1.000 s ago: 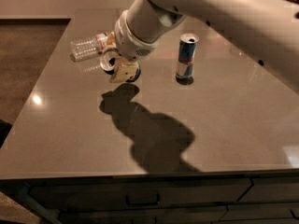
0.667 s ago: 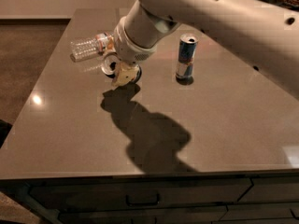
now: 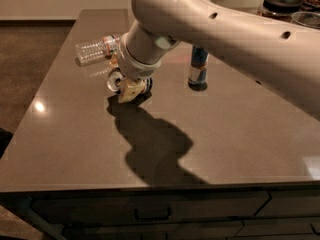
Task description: Pick pepsi can
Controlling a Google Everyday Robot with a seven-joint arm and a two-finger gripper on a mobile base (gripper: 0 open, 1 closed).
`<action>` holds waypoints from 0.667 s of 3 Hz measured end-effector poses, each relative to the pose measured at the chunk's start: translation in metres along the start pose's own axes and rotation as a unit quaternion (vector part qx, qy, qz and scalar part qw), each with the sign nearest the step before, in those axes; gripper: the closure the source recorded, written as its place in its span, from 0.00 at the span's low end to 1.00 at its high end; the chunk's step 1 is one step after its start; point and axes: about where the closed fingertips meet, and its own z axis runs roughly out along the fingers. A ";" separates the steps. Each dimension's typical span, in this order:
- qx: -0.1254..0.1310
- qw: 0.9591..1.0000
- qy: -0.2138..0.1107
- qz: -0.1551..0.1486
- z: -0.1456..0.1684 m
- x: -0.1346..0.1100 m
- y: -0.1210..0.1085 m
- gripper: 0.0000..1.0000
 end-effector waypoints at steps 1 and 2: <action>-0.010 1.000 0.007 -0.005 0.006 0.004 0.003 0.01; -0.028 0.999 0.014 -0.008 0.006 0.014 0.011 0.00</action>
Offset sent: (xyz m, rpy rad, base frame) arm 0.0034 -0.0147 -0.0165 -0.0756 0.0206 0.0104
